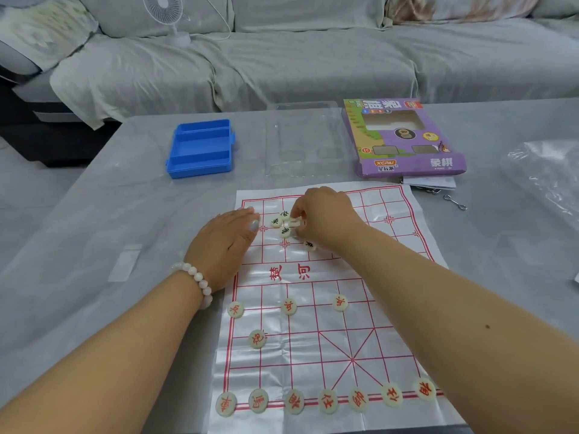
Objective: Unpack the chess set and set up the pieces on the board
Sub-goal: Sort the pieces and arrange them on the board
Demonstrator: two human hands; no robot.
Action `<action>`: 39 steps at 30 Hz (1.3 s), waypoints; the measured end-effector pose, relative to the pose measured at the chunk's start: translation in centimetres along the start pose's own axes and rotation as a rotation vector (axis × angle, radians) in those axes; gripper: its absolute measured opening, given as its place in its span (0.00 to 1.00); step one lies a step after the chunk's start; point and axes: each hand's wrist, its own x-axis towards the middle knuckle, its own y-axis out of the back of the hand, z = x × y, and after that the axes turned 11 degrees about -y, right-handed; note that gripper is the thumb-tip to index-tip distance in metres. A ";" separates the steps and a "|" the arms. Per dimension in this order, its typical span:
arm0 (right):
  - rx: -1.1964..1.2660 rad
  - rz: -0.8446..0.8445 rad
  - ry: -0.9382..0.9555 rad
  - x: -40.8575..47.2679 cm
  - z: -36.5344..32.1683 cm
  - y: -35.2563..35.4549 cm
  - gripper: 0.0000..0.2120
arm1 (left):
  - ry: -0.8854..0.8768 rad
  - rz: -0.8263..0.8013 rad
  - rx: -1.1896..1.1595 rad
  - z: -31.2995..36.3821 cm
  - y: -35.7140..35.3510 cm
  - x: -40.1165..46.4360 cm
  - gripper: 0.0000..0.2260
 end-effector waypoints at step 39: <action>0.227 -0.048 -0.240 4.3 4.7 1.5 0.16 | 0.028 0.095 -0.110 -0.6 -0.4 0.1 0.33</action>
